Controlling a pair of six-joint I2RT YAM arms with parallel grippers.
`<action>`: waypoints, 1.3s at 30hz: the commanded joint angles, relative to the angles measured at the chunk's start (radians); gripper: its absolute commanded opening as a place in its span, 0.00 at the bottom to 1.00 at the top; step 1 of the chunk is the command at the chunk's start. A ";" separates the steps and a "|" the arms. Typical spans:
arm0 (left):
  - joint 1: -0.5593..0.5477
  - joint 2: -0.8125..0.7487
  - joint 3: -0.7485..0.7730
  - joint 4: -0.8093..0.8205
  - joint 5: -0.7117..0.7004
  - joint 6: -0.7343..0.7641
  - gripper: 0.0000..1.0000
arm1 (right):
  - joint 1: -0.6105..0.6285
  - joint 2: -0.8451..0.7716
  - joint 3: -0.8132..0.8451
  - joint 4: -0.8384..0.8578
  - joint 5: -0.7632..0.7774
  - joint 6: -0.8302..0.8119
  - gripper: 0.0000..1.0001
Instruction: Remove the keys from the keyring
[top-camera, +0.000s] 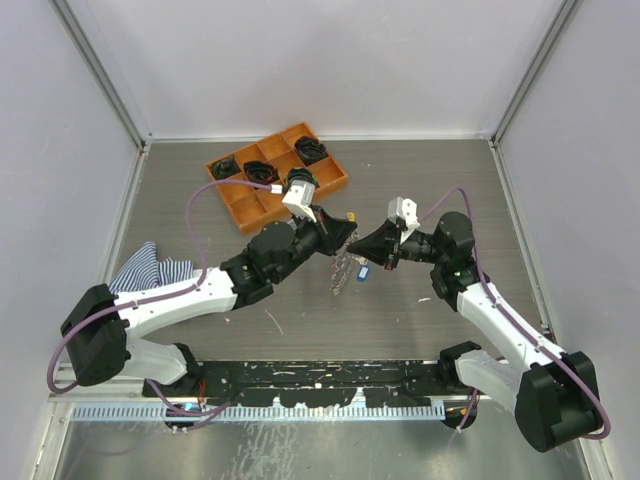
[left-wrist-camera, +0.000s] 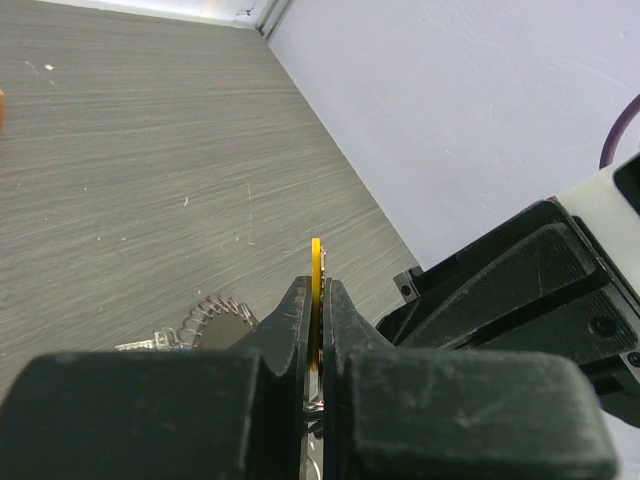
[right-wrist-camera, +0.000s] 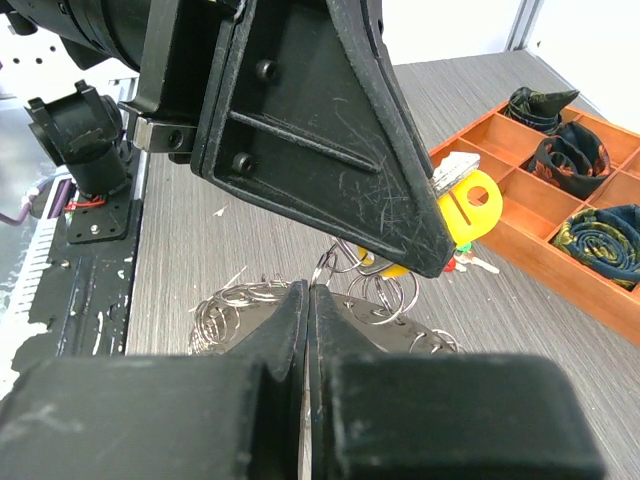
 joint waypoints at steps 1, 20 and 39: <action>0.008 -0.054 0.004 0.142 0.042 0.060 0.00 | 0.015 -0.006 0.068 -0.045 -0.049 -0.075 0.01; 0.008 -0.100 -0.076 0.252 0.233 0.319 0.00 | 0.015 0.004 0.205 -0.412 -0.047 -0.286 0.01; 0.001 -0.090 -0.154 0.383 0.296 0.540 0.00 | -0.021 0.029 0.265 -0.531 -0.175 -0.289 0.45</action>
